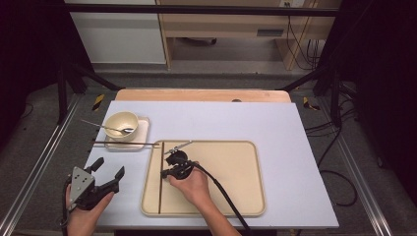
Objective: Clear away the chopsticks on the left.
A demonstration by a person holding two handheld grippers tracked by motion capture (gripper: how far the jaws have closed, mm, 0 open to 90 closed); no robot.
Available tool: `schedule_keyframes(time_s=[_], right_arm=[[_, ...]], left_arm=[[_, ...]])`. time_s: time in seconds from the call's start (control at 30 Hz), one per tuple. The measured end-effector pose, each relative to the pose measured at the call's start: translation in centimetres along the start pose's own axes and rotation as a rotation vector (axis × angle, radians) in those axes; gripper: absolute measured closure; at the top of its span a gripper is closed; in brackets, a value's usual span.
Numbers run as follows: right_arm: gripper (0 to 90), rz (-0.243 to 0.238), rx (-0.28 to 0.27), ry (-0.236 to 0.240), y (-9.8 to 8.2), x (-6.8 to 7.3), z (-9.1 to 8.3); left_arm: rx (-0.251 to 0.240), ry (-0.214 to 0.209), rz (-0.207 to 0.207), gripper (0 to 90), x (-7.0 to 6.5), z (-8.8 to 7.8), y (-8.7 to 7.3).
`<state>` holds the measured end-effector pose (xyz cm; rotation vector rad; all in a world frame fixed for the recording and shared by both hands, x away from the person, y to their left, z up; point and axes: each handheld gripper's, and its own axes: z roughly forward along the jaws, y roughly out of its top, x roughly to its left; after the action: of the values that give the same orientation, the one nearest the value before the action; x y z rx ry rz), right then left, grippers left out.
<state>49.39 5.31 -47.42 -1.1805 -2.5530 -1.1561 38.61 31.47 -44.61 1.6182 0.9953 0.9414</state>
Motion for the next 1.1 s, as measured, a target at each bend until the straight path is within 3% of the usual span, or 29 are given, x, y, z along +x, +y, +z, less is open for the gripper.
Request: schedule_keyframes(time_s=[0.77,1.1], right_arm=[[90.0,-0.009,0.005,0.039,0.2,1.1,1.1],[90.0,-0.015,-0.003,0.035,0.3,1.1,0.9]], left_arm=[[0.004,-0.004,0.005,24.1,0.0,0.0,0.0],[0.005,-0.005,0.008,24.2,0.0,0.1,0.0]])
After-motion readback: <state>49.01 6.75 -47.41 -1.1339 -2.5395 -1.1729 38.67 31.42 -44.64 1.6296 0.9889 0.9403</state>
